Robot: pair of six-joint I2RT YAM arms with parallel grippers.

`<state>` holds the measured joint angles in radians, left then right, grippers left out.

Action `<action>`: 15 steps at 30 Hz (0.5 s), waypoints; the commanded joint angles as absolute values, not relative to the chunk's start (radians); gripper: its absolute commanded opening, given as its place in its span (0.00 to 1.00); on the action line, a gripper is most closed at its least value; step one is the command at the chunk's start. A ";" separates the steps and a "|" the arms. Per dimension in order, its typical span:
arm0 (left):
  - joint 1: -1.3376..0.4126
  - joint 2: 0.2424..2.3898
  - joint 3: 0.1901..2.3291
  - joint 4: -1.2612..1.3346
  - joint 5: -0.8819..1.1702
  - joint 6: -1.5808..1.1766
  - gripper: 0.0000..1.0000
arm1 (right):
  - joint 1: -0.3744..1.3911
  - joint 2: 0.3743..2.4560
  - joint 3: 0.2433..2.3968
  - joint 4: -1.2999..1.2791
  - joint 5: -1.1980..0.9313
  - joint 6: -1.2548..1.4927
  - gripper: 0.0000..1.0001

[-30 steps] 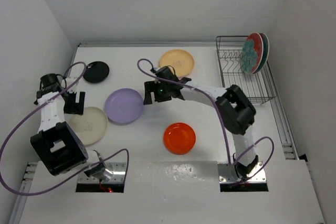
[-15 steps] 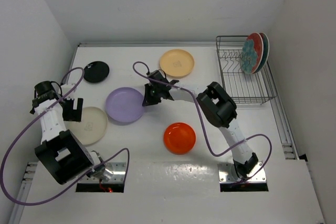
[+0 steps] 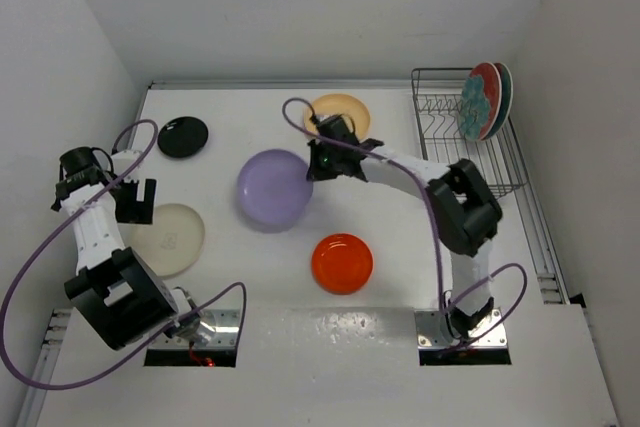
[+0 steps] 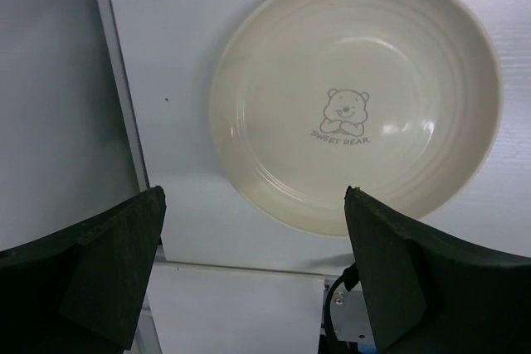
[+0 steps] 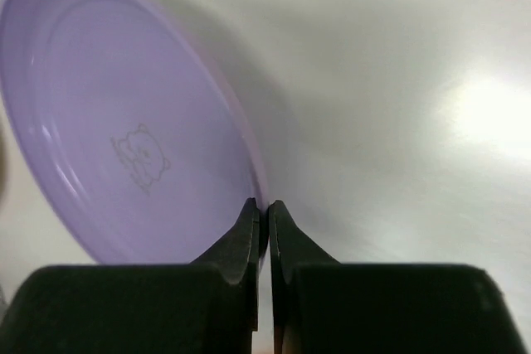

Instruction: Load the plates into the dish rack

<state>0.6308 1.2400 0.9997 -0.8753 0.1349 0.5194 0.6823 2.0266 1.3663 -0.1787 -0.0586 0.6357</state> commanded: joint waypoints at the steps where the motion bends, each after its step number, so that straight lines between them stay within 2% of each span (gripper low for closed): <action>1: 0.604 1.253 1.074 -0.870 0.181 0.508 0.94 | 0.582 1.769 1.420 -0.104 0.020 0.424 0.00; 5: 0.571 1.273 1.121 -0.870 0.234 0.486 0.94 | 0.450 1.645 1.511 -0.192 0.109 0.258 0.00; 9: 0.523 1.330 1.172 -0.861 0.247 0.453 0.94 | 0.296 1.631 1.660 -0.252 0.386 0.010 0.00; 10: 0.514 1.339 1.190 -0.850 0.247 0.453 0.94 | 0.255 1.635 1.698 -0.239 0.437 -0.042 0.00; 11: 0.496 1.360 1.201 -0.850 0.232 0.443 0.94 | 0.241 1.653 1.707 -0.226 0.578 -0.140 0.00; 15: 0.453 1.417 1.270 -0.832 0.207 0.425 0.94 | 0.137 1.689 1.674 -0.036 0.782 -0.319 0.00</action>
<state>0.4824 1.3888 1.2034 -0.8654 0.2073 0.4541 0.1703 1.6386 1.6981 -0.1398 0.5323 -0.0872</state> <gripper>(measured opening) 0.935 0.010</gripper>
